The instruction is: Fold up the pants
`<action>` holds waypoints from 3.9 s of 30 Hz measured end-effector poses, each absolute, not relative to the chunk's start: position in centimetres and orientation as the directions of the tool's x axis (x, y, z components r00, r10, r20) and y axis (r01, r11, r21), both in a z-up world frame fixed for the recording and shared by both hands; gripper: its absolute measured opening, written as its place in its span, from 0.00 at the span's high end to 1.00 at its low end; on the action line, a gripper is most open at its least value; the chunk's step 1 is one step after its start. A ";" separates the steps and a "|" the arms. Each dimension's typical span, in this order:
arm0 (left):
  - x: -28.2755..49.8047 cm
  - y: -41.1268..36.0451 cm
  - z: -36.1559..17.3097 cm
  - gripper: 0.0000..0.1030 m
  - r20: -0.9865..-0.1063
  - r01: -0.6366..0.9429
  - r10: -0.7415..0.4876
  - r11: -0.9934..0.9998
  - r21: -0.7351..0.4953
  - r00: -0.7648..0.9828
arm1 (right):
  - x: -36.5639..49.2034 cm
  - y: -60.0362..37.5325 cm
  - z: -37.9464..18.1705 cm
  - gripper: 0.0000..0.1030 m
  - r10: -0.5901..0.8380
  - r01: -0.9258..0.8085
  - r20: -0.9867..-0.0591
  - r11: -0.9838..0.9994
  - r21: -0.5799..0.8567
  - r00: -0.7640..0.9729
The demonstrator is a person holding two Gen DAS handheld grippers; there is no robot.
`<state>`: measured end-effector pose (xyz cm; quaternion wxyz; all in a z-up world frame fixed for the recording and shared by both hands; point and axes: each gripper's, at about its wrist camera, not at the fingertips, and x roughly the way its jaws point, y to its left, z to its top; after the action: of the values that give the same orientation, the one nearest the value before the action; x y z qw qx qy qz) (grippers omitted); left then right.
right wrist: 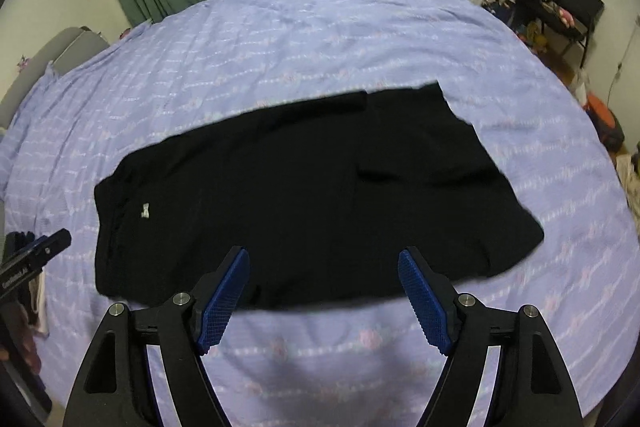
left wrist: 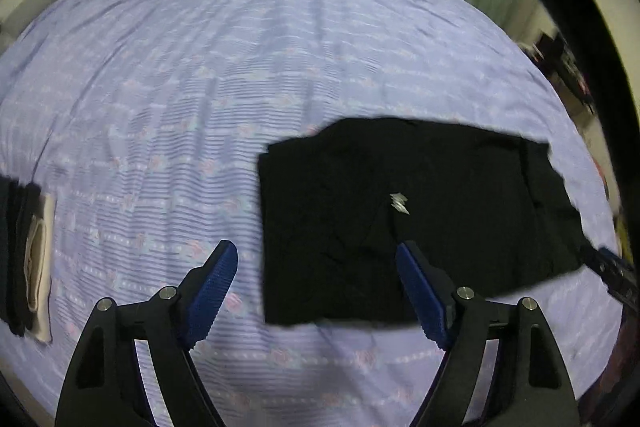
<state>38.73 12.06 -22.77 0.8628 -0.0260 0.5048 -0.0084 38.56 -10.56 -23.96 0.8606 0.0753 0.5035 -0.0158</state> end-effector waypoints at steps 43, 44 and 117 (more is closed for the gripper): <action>53.7 -2.7 -28.5 0.34 -0.823 0.320 -0.145 0.946 0.047 0.549 | 61.5 -23.6 -26.3 0.25 -0.276 0.083 -0.712 0.952 -0.294 0.646; 53.4 -2.5 -28.3 0.34 -0.822 0.320 -0.150 0.946 0.042 0.550 | 61.2 -23.6 -25.6 0.25 -0.270 0.095 -0.690 0.955 -0.280 0.672; 35.4 -12.6 -31.5 0.36 -0.836 0.839 -0.312 0.468 0.278 0.452 | 29.5 -20.0 -29.4 0.29 0.033 0.210 -0.936 0.971 0.113 0.352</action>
<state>35.45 -12.57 -31.48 0.7734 0.3573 0.3684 -0.3721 29.52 -20.01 -29.38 0.8151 0.1073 0.5667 -0.0545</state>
